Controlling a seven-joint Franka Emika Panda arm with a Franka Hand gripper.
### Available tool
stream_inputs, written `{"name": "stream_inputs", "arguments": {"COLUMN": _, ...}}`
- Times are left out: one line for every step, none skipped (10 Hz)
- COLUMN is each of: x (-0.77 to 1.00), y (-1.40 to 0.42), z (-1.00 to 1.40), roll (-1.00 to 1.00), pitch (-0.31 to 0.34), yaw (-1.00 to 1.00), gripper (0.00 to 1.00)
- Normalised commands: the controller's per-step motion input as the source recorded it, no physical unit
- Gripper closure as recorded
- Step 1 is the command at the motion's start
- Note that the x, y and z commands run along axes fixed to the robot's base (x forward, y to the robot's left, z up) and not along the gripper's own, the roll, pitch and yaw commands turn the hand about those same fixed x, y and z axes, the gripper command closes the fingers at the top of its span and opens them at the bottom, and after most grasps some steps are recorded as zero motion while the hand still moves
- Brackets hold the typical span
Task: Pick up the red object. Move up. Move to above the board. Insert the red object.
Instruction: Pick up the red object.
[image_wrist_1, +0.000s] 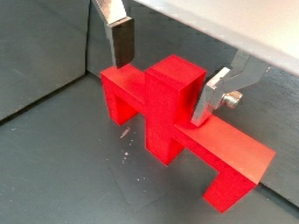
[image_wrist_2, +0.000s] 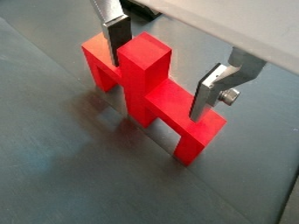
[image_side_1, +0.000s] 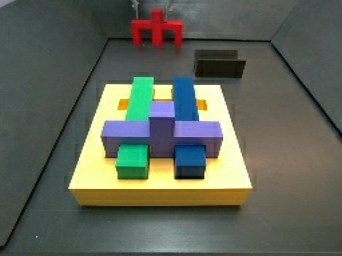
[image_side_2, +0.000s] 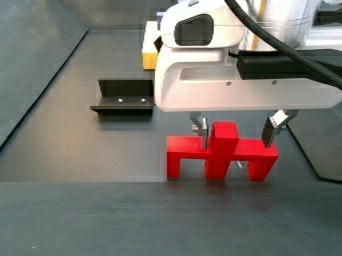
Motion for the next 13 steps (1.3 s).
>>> {"name": "stream_inputs", "arguments": {"x": 0.13, "y": 0.00, "z": 0.00, "roll": -0.02, "pitch": 0.000, "yaw": 0.00, "gripper": 0.00}}
{"name": "stream_inputs", "arguments": {"x": 0.04, "y": 0.00, "z": 0.00, "roll": 0.00, "pitch": 0.000, "yaw": 0.00, "gripper": 0.00}}
{"name": "stream_inputs", "arguments": {"x": 0.00, "y": 0.00, "z": 0.00, "roll": 0.00, "pitch": 0.006, "yaw": 0.00, "gripper": 0.00}}
{"name": "stream_inputs", "arguments": {"x": 0.00, "y": 0.00, "z": 0.00, "roll": 0.00, "pitch": 0.000, "yaw": 0.00, "gripper": 0.00}}
{"name": "stream_inputs", "arguments": {"x": 0.00, "y": 0.00, "z": 0.00, "roll": 0.00, "pitch": 0.000, "yaw": 0.00, "gripper": 1.00}}
{"name": "stream_inputs", "arguments": {"x": 0.00, "y": 0.00, "z": 0.00, "roll": 0.00, "pitch": 0.000, "yaw": 0.00, "gripper": 1.00}}
{"name": "stream_inputs", "arguments": {"x": 0.00, "y": 0.00, "z": 0.00, "roll": 0.00, "pitch": 0.000, "yaw": 0.00, "gripper": 1.00}}
{"name": "stream_inputs", "arguments": {"x": 0.00, "y": 0.00, "z": 0.00, "roll": 0.00, "pitch": 0.000, "yaw": 0.00, "gripper": 1.00}}
{"name": "stream_inputs", "arguments": {"x": 0.00, "y": 0.00, "z": 0.00, "roll": 0.00, "pitch": 0.000, "yaw": 0.00, "gripper": 1.00}}
{"name": "stream_inputs", "arguments": {"x": 0.00, "y": 0.00, "z": 0.00, "roll": 0.00, "pitch": 0.000, "yaw": 0.00, "gripper": 1.00}}
{"name": "stream_inputs", "arguments": {"x": 0.00, "y": 0.00, "z": 0.00, "roll": 0.00, "pitch": 0.000, "yaw": 0.00, "gripper": 1.00}}
{"name": "stream_inputs", "arguments": {"x": 0.00, "y": 0.00, "z": 0.00, "roll": 0.00, "pitch": 0.000, "yaw": 0.00, "gripper": 1.00}}
{"name": "stream_inputs", "arguments": {"x": 0.00, "y": 0.00, "z": 0.00, "roll": 0.00, "pitch": 0.000, "yaw": 0.00, "gripper": 1.00}}
